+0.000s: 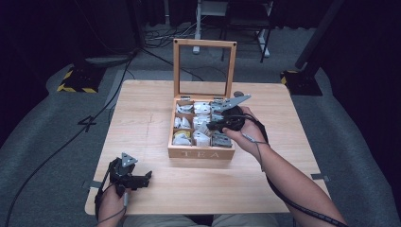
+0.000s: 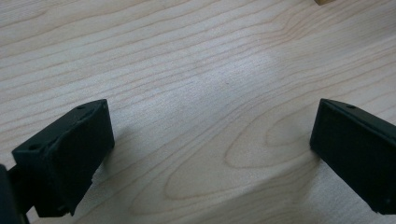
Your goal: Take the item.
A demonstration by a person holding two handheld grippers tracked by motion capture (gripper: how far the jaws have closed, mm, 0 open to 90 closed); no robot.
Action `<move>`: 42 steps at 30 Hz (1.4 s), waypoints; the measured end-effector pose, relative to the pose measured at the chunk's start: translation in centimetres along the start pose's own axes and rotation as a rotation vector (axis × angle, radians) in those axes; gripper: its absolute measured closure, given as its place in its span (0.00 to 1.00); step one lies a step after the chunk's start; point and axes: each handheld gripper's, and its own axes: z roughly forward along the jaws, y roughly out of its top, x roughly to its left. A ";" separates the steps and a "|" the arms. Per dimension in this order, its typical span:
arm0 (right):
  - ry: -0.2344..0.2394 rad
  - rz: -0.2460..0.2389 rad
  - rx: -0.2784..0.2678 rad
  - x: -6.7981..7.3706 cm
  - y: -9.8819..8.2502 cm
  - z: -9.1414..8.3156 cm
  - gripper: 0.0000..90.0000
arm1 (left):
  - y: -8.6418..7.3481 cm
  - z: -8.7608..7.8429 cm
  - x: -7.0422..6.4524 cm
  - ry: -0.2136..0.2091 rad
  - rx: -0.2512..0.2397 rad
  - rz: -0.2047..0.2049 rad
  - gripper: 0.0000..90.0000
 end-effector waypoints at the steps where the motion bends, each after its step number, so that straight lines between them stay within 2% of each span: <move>1: 0.001 0.004 -0.006 0.0 -0.1 -0.3 1.00 | 0.0 0.0 0.0 0.000 0.000 -0.002 0.00; 6: -0.001 0.019 -0.028 -0.3 -0.4 -1.7 1.00 | 0.0 0.0 0.0 0.000 0.000 -0.001 0.00; 10: -0.019 0.034 -0.062 -0.9 -0.8 -3.4 1.00 | 0.0 0.0 0.0 0.000 0.000 0.000 0.00; 15: -0.034 0.042 -0.080 -1.3 -1.2 -4.8 1.00 | 0.0 0.0 0.0 0.000 0.001 0.000 0.00; 19: -0.065 0.048 -0.086 -1.8 -2.0 -6.3 1.00 | 0.2 0.2 -0.2 0.003 0.002 -0.012 0.00; 24: -0.090 0.063 -0.094 -2.3 -2.7 -7.5 1.00 | 0.2 0.2 -0.2 0.004 -0.001 -0.012 0.00; 28: -0.128 0.084 -0.098 -3.3 -3.6 -9.0 1.00 | 0.3 0.3 -0.1 0.007 0.001 -0.006 0.00; 38: -0.177 0.126 -0.114 -4.7 -5.2 -11.2 1.00 | 0.5 0.4 -0.1 0.005 0.000 -0.006 0.00; 42: -0.224 0.135 -0.107 -5.8 -6.2 -12.3 1.00 | 0.5 0.4 -0.1 0.005 0.000 -0.006 0.00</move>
